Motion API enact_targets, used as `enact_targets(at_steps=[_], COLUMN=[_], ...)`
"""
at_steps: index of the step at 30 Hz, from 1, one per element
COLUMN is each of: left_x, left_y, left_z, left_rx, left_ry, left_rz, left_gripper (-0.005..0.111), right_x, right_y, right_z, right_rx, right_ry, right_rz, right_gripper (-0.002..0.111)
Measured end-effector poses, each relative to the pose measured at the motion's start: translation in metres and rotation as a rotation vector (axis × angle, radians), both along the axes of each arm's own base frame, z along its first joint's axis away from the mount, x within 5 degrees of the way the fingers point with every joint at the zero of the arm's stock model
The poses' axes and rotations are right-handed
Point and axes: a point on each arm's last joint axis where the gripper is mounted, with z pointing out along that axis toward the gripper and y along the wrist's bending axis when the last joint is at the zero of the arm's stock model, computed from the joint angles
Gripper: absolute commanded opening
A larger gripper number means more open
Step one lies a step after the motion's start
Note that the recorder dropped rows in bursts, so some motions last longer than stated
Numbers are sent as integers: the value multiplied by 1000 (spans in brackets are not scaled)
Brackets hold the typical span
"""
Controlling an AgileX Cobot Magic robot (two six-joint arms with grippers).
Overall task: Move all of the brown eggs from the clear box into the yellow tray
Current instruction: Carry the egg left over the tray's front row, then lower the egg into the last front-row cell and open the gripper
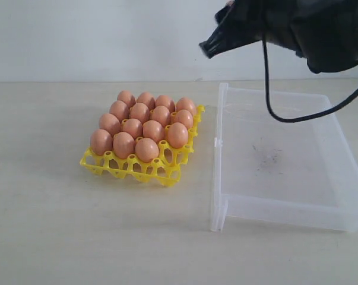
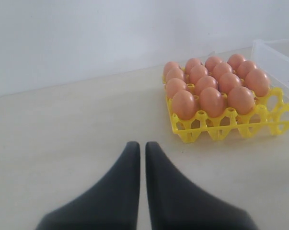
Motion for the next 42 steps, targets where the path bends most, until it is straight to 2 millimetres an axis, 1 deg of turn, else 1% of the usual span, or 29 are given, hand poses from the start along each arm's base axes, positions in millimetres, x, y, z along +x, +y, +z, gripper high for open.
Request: enact_targets(at_steps=[1,4,6,8,11,13,18,23,26,28,31,32,33,34,35,38,42], left_x=[0,0,0,0,0,0,0,0,0,0,0,0,0,0,0,0,0], left_y=[0,0,0,0,0,0,0,0,0,0,0,0,0,0,0,0,0], left_z=[0,0,0,0,0,0,0,0,0,0,0,0,0,0,0,0,0], left_rx=[0,0,0,0,0,0,0,0,0,0,0,0,0,0,0,0,0], left_ry=[0,0,0,0,0,0,0,0,0,0,0,0,0,0,0,0,0], left_rz=[0,0,0,0,0,0,0,0,0,0,0,0,0,0,0,0,0], left_gripper=[4,4,4,4,4,4,4,4,4,4,4,4,4,4,4,4,4], right_x=[0,-3,-7,-11,-11,-12,-20,-42,-58,-65,-70,-70,-70,-67,-64,-49,-33], right_y=[-14,-39,-50,-53,-40,-26,5,43,55,57,52,50,47,42,38,24,15], right_z=[6,12,12,8,-1,-9,-26,-34,-44,-52,-63,-66,-68,-70,-71,-68,-60], right_rx=[-113,-285,-317,-260,-140,-95,16,250,380,404,375,339,340,302,305,273,235], right_ry=[-46,-62,-34,38,140,177,245,366,483,552,638,653,677,680,683,567,347], right_rz=[-120,-363,-485,-504,-374,-246,-2,326,476,504,471,466,441,419,383,285,191], right_gripper=[0,0,0,0,0,0,0,0,0,0,0,0,0,0,0,0,0])
